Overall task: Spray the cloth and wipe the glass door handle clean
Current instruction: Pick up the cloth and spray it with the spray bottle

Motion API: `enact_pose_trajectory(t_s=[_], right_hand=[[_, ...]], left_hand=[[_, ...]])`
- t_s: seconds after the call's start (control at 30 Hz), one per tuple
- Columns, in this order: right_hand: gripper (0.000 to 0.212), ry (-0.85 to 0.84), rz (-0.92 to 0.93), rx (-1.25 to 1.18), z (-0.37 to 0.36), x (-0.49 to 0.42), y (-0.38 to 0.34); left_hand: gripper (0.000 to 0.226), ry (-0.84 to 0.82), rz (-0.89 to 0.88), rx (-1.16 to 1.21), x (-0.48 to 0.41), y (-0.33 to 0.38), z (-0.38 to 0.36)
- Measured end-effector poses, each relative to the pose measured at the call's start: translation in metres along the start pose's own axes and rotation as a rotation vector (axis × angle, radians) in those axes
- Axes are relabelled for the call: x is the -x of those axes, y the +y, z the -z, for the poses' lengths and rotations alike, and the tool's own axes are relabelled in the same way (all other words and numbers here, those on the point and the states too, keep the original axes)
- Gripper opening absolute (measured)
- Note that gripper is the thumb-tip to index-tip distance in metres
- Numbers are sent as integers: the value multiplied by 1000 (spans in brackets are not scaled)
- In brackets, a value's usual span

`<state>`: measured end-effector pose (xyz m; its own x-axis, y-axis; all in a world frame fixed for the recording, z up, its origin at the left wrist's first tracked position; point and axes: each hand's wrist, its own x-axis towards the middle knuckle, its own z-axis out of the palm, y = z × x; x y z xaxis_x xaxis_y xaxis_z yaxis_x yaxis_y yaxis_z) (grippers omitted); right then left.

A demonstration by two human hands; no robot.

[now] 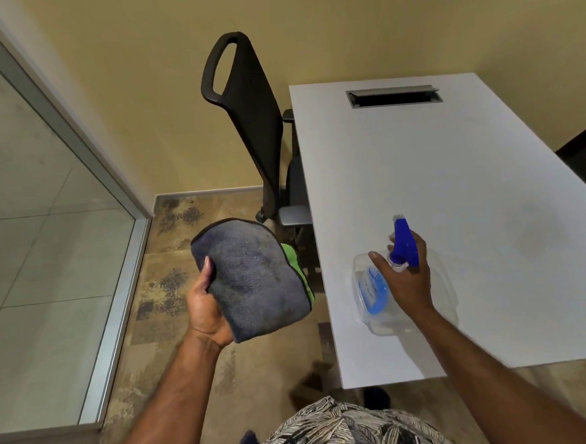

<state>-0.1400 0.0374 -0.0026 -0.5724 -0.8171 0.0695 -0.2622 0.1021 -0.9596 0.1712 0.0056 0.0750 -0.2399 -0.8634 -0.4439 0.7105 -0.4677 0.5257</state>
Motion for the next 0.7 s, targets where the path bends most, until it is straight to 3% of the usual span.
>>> enact_pose_trajectory(t_s=[0.13,0.23,0.3,0.4,0.6,0.7], right_hand=[[87,185,55,164,8,30,17],[65,307,178,308,14,69,27],[52,304,275,366,15,95,26],[35,116,328,338,-1,127,10],[12,-449,144,299,-90,157,-42],[25,-727,-65,265,-143,158,-82]], left_hand=[[65,-10,22,10,-4,6,5],[56,5,22,-17,-6,13,16],[54,-10,27,-8,-6,20,23],[57,-30,37,16,1,35,30],[56,17,17,66,21,79,65],[54,25,-8,112,33,106,85]])
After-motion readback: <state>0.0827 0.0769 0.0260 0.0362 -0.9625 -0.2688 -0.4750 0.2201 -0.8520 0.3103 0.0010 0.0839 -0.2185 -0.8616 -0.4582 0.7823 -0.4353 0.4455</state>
